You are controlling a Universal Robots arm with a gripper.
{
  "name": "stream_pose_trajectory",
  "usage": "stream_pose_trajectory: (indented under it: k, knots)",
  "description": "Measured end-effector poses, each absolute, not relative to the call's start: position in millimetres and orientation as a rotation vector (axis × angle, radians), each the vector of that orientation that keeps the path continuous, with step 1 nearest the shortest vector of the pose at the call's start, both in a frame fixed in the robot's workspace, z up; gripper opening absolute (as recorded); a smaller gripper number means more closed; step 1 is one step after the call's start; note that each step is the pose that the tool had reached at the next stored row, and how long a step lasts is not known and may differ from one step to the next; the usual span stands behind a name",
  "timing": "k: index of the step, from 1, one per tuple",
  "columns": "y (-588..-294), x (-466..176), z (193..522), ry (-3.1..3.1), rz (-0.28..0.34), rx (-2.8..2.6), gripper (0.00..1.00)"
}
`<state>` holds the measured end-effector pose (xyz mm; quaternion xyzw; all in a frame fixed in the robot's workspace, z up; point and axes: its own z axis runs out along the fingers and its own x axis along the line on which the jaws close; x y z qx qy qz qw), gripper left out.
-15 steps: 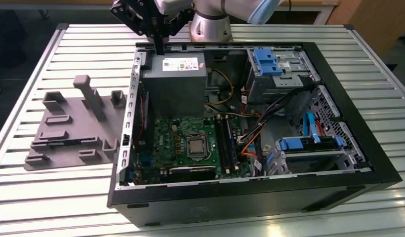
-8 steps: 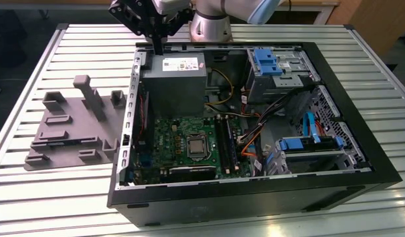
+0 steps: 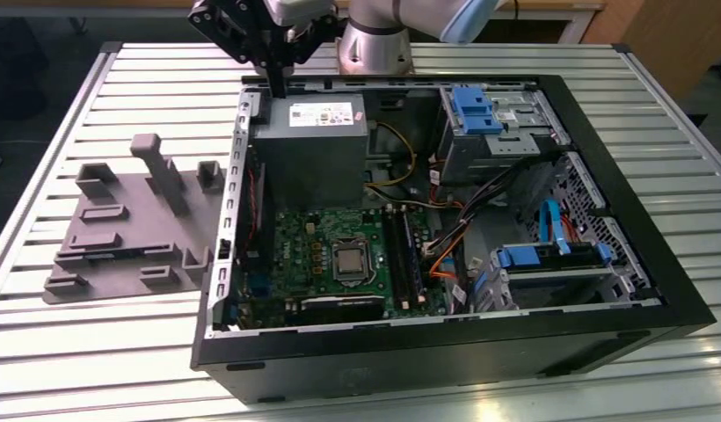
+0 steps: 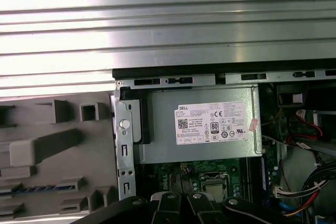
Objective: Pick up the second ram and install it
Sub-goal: 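Reach for the second ram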
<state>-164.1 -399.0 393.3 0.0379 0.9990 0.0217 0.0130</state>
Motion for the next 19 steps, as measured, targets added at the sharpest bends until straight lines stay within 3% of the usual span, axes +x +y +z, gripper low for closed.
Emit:
stream_pose_trajectory:
  k: [19]
  knots:
    - [-399.0,-177.5,393.3,3.113,0.068,0.118,0.11]
